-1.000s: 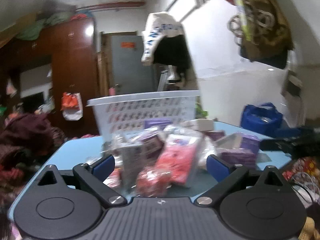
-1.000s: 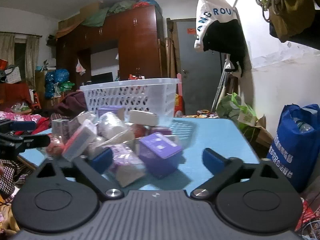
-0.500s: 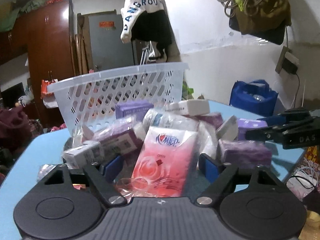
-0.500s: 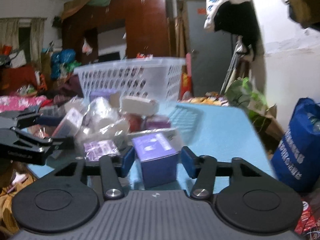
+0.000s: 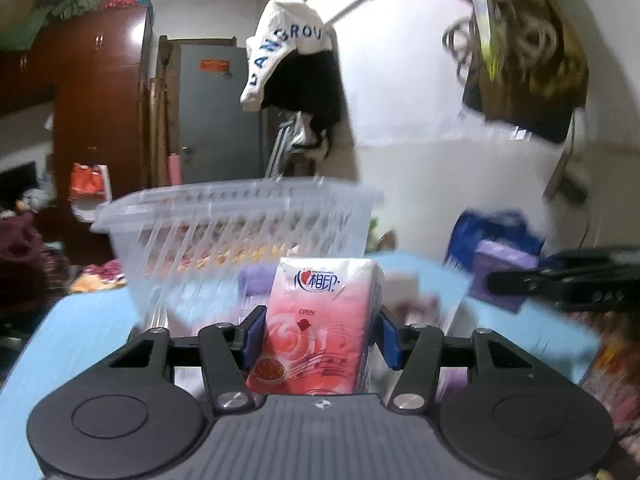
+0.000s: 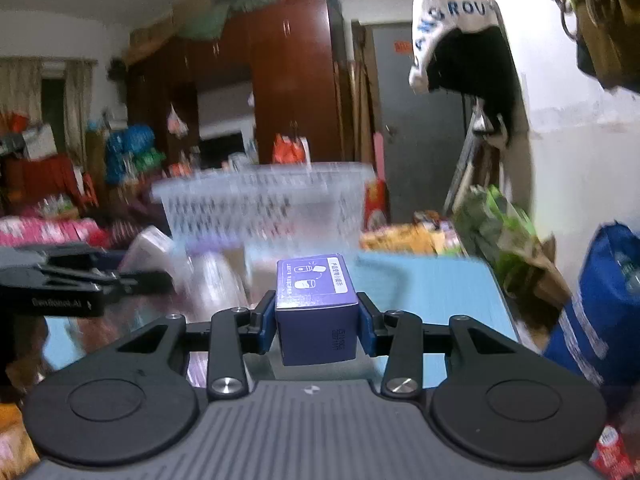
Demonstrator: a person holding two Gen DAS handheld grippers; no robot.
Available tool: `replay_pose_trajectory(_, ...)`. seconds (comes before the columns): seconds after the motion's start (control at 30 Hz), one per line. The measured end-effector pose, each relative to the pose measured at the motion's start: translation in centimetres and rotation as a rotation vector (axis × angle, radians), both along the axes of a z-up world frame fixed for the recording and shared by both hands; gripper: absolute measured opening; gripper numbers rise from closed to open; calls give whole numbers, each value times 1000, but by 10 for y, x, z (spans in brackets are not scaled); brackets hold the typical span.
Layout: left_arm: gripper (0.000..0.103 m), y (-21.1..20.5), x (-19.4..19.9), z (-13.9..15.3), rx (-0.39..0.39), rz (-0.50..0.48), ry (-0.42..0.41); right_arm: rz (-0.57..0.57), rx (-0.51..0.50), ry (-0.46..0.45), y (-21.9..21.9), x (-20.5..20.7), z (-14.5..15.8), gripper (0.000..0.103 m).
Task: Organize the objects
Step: 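Carry the purple box over the white basket and open the right gripper, then grasp the red-and-white box with the left gripper while the right grasps a purple tissue pack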
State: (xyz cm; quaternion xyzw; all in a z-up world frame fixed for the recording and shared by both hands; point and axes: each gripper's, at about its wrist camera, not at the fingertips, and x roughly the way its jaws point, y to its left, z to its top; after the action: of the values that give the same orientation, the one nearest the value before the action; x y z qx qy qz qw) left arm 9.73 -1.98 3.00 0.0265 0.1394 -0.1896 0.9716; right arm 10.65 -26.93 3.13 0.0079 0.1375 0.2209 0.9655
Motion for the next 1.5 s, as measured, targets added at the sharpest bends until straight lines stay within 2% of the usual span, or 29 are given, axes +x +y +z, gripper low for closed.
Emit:
replay_pose_trajectory(0.1, 59, 8, 20, 30, -67, -14, 5, 33, 12, -41, 14, 18, 28, 44)
replay_pose_trajectory(0.3, 59, 18, 75, 86, -108, 89, -22, 4, -37, -157, 58, 83, 80, 44)
replay_pose_trajectory(0.43, 60, 20, 129, 101, -71, 179, 45, -20, -138, -83, 88, 135, 83, 44)
replay_pose_trajectory(0.57, 61, 19, 167, 90, -21, 246, 124, -29, -209, -25, 101, 161, 67, 44)
replay_pose_trajectory(0.63, 67, 20, 176, 82, -7, 271, 135, -20, -194, -8, 99, 163, 63, 45)
replay_pose_trajectory(0.67, 85, 22, 176, 81, 1, 296, 121, -14, -180, 8, 96, 159, 63, 52)
replay_pose_trajectory(0.7, 103, 26, 171, 79, 2, 330, 83, -11, -183, 22, 94, 154, 64, 60)
replay_pose_trajectory(0.77, 103, 36, 152, 78, -20, 343, 2, -24, -190, -36, 87, 127, 72, 103)
replay_pose_trajectory(0.83, 103, 45, 130, 78, -48, 333, -42, -29, -163, -139, 74, 91, 78, 103)
replay_pose_trajectory(0.87, 103, 49, 117, 78, -55, 317, -66, -23, -131, -159, 65, 72, 76, 103)
replay_pose_trajectory(0.9, 103, 54, 100, 75, -62, 302, -95, -6, -92, -159, 54, 55, 73, 103)
replay_pose_trajectory(0.97, 103, 66, 67, 62, -12, 302, -85, 17, -50, -123, 36, 21, 57, 103)
replay_pose_trajectory(1.03, 103, 73, 35, 42, 34, 334, -90, 11, -33, -106, 19, -14, 28, 103)
replay_pose_trajectory(1.1, 103, 82, 5, 18, 39, 313, -86, 9, -33, -99, 9, -37, -3, 103)
replay_pose_trajectory(1.2, 103, 95, -27, -19, -1, 282, -41, 15, -3, -44, -2, -51, -43, 103)
replay_pose_trajectory(1.3, 101, 106, -41, -41, -43, 317, -18, 75, 69, -23, -11, -47, -65, 100)
replay_pose_trajectory(1.33, 100, 105, -41, -45, -36, 307, -2, 76, 51, -11, -6, -45, -65, 95)
replay_pose_trajectory(1.4, 97, 96, -40, -48, 21, 253, 6, 72, -13, -38, 8, -46, -64, 91)
replay_pose_trajectory(1.5, 97, 88, -40, -54, 67, 257, -10, 88, -71, -63, 22, -50, -67, 83)
